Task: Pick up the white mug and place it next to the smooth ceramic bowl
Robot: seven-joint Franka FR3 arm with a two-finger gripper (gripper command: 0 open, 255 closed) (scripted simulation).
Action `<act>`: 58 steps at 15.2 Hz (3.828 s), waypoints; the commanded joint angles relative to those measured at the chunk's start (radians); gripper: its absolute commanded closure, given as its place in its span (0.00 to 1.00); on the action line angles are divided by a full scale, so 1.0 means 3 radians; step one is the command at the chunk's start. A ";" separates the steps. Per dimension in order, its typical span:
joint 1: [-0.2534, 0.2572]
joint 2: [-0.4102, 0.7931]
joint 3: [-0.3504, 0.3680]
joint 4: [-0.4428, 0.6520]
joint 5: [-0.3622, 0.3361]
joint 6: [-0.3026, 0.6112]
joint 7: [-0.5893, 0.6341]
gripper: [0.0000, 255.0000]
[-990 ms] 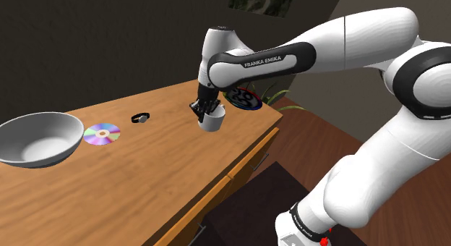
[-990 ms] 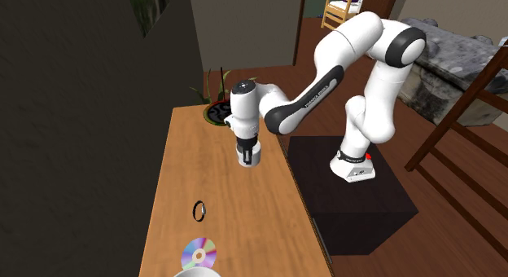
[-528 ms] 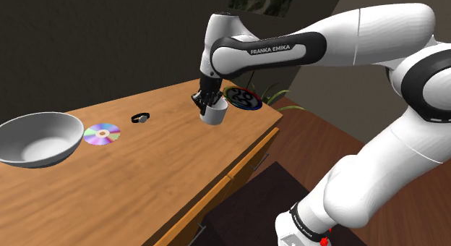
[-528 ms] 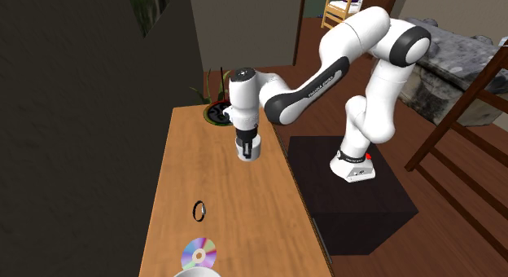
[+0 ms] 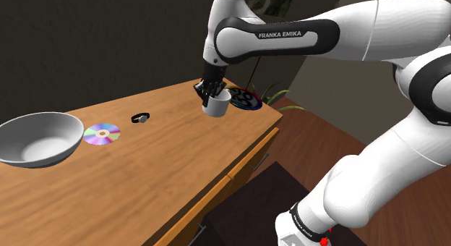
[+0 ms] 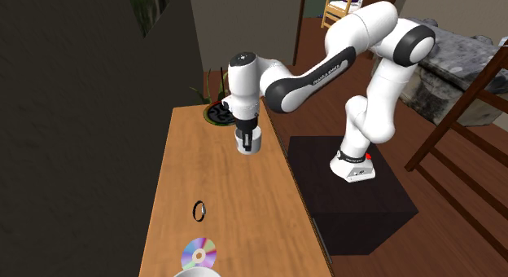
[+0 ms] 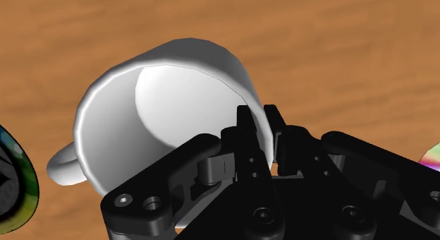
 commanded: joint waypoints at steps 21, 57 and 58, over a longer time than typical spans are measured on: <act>0.0738 0.1314 0.0534 0.1841 -0.0341 -0.0633 0.1284 1.00; 0.0972 0.2011 0.0510 0.1645 -0.0592 0.0211 0.1629 1.00; 0.0972 0.2011 0.0510 0.1645 -0.0592 0.0211 0.1629 1.00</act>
